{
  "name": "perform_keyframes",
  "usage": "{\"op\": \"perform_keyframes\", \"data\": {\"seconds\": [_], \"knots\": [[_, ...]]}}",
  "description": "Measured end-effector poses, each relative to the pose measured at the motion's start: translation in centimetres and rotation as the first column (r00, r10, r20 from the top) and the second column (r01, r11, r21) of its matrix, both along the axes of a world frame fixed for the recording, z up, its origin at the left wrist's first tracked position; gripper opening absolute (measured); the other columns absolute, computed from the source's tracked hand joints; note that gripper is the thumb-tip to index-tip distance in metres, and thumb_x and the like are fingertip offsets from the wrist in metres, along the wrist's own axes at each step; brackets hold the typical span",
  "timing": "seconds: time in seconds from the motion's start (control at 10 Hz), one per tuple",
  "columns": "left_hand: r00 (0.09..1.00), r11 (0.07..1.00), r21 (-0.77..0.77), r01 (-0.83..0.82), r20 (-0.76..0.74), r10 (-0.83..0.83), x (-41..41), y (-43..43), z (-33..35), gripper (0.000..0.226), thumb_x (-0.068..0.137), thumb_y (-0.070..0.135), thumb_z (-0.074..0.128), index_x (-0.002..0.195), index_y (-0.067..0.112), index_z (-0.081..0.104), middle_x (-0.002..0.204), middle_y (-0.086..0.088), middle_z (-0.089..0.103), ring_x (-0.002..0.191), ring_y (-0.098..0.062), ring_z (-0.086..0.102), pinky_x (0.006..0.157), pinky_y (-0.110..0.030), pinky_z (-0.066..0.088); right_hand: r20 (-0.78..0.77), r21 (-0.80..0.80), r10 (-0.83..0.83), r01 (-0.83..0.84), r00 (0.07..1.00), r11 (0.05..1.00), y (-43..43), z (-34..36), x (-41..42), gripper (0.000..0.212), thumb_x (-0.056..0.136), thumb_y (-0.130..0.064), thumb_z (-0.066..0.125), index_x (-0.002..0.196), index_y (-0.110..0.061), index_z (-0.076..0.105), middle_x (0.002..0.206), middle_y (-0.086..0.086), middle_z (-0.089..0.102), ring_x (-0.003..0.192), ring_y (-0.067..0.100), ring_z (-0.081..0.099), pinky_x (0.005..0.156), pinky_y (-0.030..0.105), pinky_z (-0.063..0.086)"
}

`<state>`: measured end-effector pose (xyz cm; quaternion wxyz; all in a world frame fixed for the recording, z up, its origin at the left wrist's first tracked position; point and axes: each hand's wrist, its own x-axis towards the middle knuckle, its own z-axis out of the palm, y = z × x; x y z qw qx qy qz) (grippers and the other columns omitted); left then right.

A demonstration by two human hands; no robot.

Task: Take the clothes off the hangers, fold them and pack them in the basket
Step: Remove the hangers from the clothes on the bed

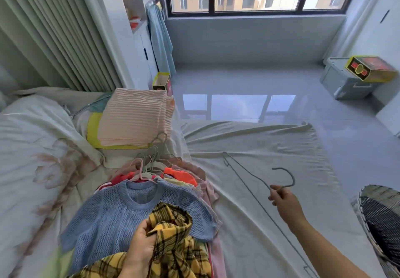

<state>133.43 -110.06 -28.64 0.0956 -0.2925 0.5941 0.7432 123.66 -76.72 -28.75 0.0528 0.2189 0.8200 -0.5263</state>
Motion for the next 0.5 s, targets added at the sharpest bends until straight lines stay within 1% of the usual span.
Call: {"op": "perform_keyframes", "data": {"seconds": [0.1, 0.2, 0.3, 0.4, 0.5], "knots": [[0.996, 0.999, -0.023, 0.041, 0.075, -0.039, -3.4, 0.3, -2.3, 0.054, 0.058, -0.012, 0.078, 0.108, -0.003, 0.058, 0.089, -0.02, 0.07, 0.081, -0.032, 0.067, 0.057, -0.034, 0.058, 0.01, 0.116, 0.061, -0.061, 0.998, 0.991, 0.3, -1.9, -4.6, 0.01, 0.094, -0.01, 0.049, 0.094, -0.005, 0.059, 0.077, 0.005, 0.063, 0.085, 0.03, 0.061, 0.082, 0.042, 0.048], [0.99, 0.997, -0.055, 0.054, 0.136, -0.046, -5.3, -0.4, -5.6, 0.043, 0.063, -0.018, 0.074, 0.099, 0.001, 0.06, 0.099, -0.02, 0.069, 0.089, -0.029, 0.064, 0.074, -0.037, 0.057, 0.036, 0.196, 0.171, -0.175, 0.985, 0.965, 0.0, -3.5, -9.8, 0.008, 0.094, -0.011, 0.051, 0.089, -0.01, 0.057, 0.083, 0.009, 0.064, 0.085, 0.029, 0.059, 0.076, 0.034, 0.043], [0.977, 0.992, -0.077, 0.1, 0.197, -0.083, -5.5, -0.4, -7.8, 0.044, 0.053, -0.005, 0.071, 0.094, 0.003, 0.059, 0.098, -0.013, 0.068, 0.091, -0.024, 0.061, 0.095, -0.039, 0.043, 0.087, 0.223, 0.272, -0.284, 0.958, 0.932, -0.6, -5.7, -15.6, 0.008, 0.094, -0.013, 0.049, 0.089, -0.011, 0.056, 0.092, 0.013, 0.065, 0.094, 0.031, 0.059, 0.075, 0.031, 0.038], [0.973, 0.989, 0.053, 0.136, 0.182, -0.144, 1.5, -4.3, -14.0, 0.04, 0.054, -0.008, 0.068, 0.092, 0.003, 0.059, 0.092, -0.011, 0.068, 0.085, -0.02, 0.062, 0.091, -0.034, 0.045, 0.096, 0.321, 0.328, -0.341, 0.94, 0.884, -1.7, -7.4, -23.0, 0.019, 0.096, -0.019, 0.048, 0.102, -0.005, 0.06, 0.109, 0.019, 0.064, 0.105, 0.034, 0.057, 0.081, 0.034, 0.039], [0.973, 0.991, -0.048, -0.125, 0.189, 0.132, 3.4, -10.9, -20.8, 0.035, 0.06, -0.015, 0.066, 0.09, 0.002, 0.059, 0.086, -0.012, 0.069, 0.077, -0.018, 0.065, 0.082, -0.03, 0.051, 0.062, 0.486, 0.263, -0.259, 0.963, 0.835, -2.1, -8.3, -29.6, 0.038, 0.095, -0.022, 0.048, 0.129, -0.004, 0.045, 0.133, 0.021, 0.048, 0.122, 0.036, 0.044, 0.096, 0.042, 0.036]]}}
